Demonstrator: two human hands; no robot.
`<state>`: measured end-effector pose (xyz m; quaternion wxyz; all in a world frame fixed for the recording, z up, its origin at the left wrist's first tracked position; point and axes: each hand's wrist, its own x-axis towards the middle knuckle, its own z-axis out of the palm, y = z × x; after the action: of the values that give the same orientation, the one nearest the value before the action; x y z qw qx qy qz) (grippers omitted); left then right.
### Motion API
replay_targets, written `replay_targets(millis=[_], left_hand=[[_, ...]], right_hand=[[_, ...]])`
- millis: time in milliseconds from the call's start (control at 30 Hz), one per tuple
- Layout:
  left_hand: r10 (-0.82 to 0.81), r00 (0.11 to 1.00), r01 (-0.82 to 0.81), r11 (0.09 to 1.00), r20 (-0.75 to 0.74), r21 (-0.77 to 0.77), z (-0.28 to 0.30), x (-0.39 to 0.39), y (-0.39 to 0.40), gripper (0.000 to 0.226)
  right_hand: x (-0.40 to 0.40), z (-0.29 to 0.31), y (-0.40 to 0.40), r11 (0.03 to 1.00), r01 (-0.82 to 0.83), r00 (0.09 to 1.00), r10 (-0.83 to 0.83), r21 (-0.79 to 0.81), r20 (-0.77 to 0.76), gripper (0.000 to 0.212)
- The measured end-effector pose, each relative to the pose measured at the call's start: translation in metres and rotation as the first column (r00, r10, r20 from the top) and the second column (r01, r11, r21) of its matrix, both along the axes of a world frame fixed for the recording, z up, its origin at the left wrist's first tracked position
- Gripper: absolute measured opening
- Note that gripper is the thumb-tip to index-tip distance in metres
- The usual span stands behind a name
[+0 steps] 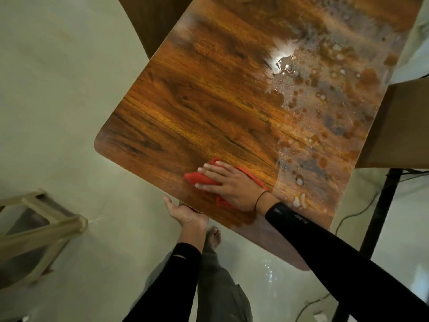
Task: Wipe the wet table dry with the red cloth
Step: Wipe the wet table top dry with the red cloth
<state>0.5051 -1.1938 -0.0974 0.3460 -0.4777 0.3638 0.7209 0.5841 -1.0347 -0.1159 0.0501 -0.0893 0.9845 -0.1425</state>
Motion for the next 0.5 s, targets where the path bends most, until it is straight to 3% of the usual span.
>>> replay_targets(millis=[167, 300, 400, 500], left_hand=[[-0.095, 0.995, 0.094, 0.995, -0.037, -0.028, 0.003, -0.003, -0.003, 0.073], [-0.077, 0.997, 0.078, 0.996, 0.013, -0.044, 0.01, -0.007, -0.001, 0.075], [-0.074, 0.996, 0.079, 0.992, 0.049, -0.099, 0.006, -0.008, -0.001, 0.073], [-0.06, 0.997, 0.065, 0.994, 0.054, -0.086, 0.006, -0.008, 0.002, 0.073]], right_hand=[[-0.05, 0.013, 0.084, 0.949, 0.315, 0.949, -0.314, 0.019, -0.037, 0.074], [-0.09, 0.014, 0.121, 0.83, 0.557, 0.827, -0.551, 0.029, -0.11, 0.06], [-0.103, 0.015, 0.113, 0.769, 0.637, 0.769, -0.631, 0.045, -0.102, 0.069], [-0.107, 0.016, 0.078, 0.795, 0.606, 0.793, -0.604, -0.001, -0.074, 0.087]])
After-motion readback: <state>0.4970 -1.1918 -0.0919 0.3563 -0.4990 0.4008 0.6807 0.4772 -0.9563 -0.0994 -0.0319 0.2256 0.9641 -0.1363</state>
